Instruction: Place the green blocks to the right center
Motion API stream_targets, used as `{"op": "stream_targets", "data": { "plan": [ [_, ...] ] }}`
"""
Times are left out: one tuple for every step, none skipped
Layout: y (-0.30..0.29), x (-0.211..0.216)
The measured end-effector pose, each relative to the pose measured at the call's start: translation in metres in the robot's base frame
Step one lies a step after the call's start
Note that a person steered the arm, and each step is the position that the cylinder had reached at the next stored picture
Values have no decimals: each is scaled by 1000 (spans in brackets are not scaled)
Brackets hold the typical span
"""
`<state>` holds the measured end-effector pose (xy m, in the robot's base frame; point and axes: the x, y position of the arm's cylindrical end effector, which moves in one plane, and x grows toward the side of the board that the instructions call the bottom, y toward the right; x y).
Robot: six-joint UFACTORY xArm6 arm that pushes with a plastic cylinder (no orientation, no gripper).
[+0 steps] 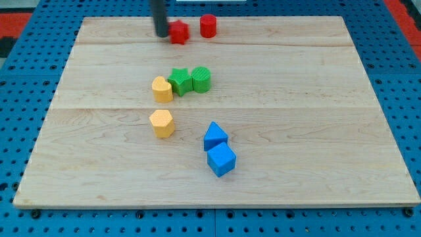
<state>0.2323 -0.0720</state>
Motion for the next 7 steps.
{"op": "stream_targets", "data": {
  "plan": [
    [16,-2],
    [5,-2],
    [3,-2],
    [2,-2],
    [2,-2],
    [2,-1],
    [4,12]
  ]
}}
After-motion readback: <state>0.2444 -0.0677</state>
